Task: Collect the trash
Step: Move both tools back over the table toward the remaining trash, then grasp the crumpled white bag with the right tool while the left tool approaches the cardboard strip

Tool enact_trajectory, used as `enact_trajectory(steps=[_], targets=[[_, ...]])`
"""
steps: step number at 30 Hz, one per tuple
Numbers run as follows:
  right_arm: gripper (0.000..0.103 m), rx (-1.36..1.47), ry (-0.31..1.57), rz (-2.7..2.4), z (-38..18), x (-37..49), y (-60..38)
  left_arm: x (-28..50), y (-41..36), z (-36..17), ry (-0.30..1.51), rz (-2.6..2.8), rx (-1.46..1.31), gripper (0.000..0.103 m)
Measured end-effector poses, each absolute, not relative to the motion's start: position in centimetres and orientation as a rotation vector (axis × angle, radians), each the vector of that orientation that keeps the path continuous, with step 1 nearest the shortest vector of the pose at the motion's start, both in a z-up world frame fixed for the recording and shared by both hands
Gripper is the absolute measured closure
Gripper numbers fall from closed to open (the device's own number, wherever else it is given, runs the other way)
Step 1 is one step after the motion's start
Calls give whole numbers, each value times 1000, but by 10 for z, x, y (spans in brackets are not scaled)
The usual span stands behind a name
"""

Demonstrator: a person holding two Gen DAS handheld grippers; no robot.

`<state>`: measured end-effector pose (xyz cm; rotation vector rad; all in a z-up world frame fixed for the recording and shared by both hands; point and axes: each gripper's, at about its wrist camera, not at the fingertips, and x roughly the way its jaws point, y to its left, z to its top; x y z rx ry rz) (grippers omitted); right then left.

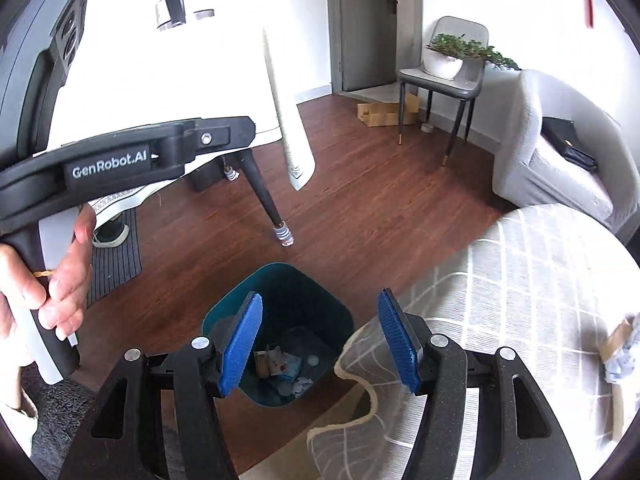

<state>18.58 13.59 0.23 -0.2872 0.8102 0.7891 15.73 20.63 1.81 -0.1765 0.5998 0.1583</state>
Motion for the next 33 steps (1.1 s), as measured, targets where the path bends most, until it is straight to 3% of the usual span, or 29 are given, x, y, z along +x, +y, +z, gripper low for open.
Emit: enact_trajectory(steps=[9, 15, 33], targets=[[42, -209, 751, 661, 36, 217, 52, 180, 149, 23, 567, 53, -152, 27], [42, -130, 714, 615, 49, 241, 1, 200, 110, 11, 599, -16, -128, 26], [42, 60, 811, 486, 12, 268, -104, 240, 37, -8, 657, -122, -66, 23]])
